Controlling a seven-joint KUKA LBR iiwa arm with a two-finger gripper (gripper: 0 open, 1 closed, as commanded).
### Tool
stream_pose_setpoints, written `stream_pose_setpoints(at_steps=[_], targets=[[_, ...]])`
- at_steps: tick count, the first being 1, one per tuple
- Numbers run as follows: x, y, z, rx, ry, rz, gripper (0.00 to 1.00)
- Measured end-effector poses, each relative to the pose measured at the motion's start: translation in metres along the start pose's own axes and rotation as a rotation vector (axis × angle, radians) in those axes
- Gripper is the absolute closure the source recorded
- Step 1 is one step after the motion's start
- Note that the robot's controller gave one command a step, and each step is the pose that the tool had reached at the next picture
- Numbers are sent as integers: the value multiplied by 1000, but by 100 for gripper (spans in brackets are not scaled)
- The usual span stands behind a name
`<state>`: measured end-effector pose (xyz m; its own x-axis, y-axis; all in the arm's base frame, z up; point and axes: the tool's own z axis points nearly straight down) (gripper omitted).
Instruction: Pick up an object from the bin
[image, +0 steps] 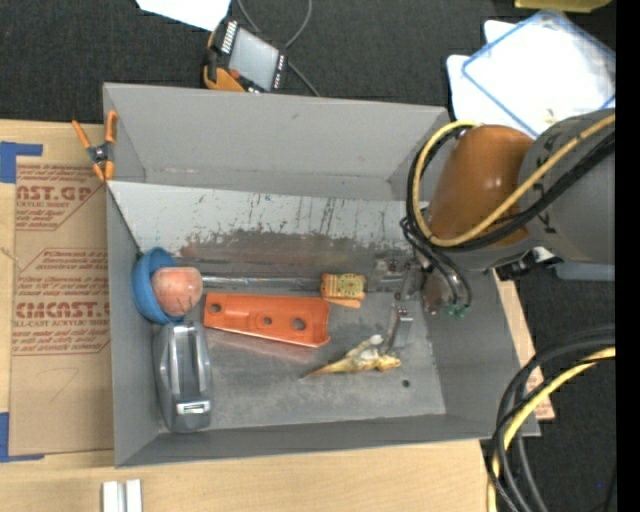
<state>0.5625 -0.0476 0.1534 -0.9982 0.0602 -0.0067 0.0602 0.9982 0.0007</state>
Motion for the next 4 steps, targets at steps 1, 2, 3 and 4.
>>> stream_pose_setpoints(at_steps=[1,2,3,4], targets=[[1,-51,6,7,-8,-131,0],[16,30,83,-6,7,-163,0],[14,11,80,8,-19,-198,100],[14,11,80,9,-19,-198,100]])
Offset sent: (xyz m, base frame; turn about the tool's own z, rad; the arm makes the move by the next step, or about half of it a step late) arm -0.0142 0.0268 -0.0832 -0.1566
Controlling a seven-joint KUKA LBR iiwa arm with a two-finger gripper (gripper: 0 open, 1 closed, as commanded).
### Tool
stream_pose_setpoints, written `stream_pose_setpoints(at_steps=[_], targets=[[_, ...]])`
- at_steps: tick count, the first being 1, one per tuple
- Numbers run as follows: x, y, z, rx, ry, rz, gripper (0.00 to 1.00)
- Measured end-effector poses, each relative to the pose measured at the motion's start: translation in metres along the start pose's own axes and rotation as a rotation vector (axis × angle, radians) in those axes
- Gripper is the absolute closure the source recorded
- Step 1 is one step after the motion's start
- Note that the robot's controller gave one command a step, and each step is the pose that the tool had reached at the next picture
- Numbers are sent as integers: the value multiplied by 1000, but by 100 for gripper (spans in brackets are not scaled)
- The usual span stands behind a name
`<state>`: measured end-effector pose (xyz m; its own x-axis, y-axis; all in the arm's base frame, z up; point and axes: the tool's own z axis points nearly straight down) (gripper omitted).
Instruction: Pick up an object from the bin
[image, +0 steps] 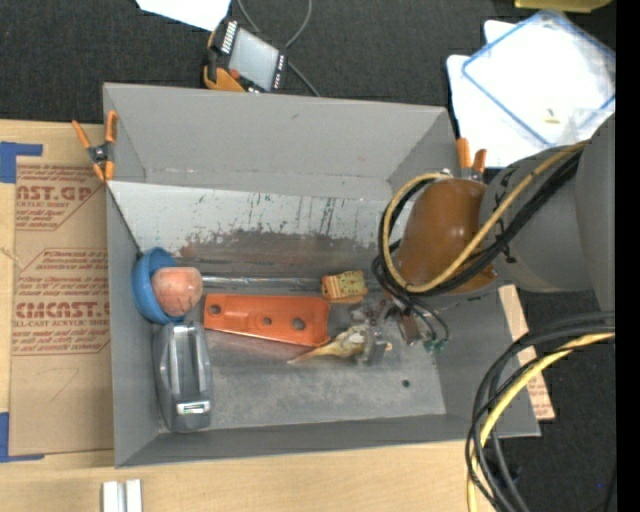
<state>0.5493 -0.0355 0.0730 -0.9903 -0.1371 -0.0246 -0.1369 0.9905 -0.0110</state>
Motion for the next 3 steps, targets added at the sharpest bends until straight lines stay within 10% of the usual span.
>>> stream_pose_setpoints(at_steps=[1,2,3], targets=[[12,7,-1,-1,-3,3,100],[3,1,-104,0,-1,4,100],[18,21,-19,-4,4,-10,100]])
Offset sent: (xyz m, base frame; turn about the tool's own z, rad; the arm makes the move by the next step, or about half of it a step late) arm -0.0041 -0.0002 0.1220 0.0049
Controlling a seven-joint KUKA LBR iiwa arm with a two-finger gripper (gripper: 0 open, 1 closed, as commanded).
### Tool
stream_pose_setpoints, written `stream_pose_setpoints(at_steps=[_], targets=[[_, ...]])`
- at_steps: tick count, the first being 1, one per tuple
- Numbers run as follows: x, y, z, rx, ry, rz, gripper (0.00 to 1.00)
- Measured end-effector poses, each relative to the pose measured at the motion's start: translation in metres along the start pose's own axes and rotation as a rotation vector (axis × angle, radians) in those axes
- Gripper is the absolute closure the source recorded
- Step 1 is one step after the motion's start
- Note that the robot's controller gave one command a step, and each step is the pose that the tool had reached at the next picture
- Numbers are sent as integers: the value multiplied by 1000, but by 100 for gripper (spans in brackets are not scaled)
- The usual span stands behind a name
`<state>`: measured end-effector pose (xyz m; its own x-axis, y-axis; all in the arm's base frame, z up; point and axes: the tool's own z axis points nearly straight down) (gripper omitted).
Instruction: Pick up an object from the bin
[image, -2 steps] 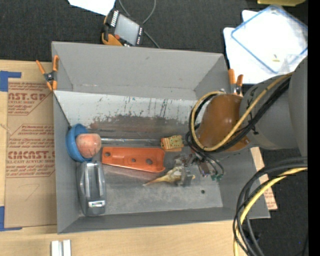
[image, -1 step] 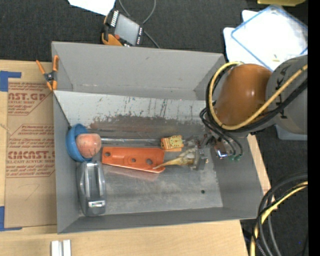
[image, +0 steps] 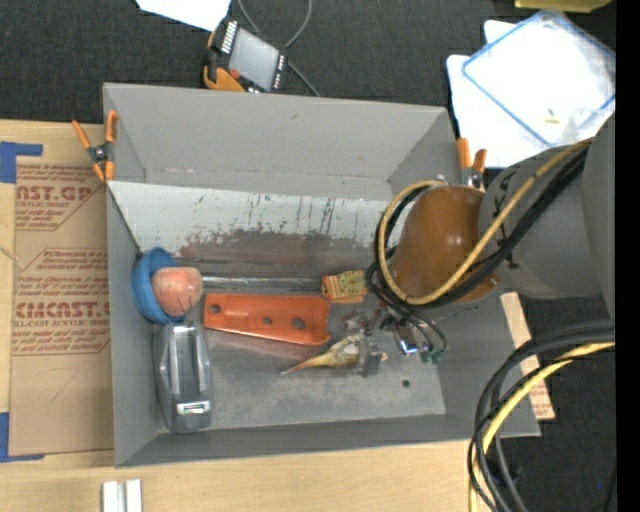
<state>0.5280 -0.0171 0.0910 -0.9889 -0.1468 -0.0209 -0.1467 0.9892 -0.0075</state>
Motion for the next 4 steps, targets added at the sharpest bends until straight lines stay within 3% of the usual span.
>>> stream_pose_setpoints(at_steps=[1,2,3,4], targets=[[-17,-5,-86,3,-6,3,100],[13,16,-90,-4,18,-21,100],[2,10,-71,0,-3,-41,100],[-3,30,-74,-3,6,-320,100]])
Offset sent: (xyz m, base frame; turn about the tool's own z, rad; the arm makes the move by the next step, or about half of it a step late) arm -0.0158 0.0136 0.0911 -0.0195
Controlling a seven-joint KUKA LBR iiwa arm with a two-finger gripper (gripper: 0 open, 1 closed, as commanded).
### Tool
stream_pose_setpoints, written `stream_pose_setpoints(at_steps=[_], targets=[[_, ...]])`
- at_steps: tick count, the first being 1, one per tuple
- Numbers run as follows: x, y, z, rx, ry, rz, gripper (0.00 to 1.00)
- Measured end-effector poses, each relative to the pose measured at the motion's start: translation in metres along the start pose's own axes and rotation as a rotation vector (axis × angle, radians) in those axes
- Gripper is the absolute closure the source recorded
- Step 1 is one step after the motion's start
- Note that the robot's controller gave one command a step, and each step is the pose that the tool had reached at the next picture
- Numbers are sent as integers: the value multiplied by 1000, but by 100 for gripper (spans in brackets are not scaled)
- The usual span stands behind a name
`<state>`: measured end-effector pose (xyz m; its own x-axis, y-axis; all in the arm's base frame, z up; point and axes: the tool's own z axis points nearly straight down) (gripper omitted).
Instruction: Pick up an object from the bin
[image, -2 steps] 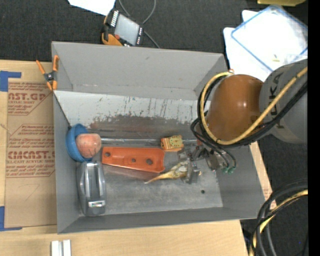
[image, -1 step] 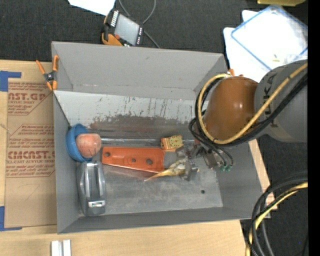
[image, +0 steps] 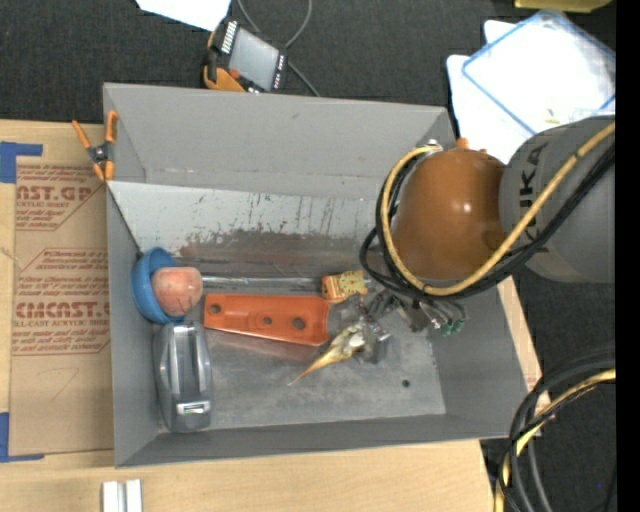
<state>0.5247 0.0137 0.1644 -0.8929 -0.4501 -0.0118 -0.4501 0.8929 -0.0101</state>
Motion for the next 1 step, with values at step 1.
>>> stream_pose_setpoints(at_steps=[1], targets=[[13,-13,-51,0,1,210,100]])
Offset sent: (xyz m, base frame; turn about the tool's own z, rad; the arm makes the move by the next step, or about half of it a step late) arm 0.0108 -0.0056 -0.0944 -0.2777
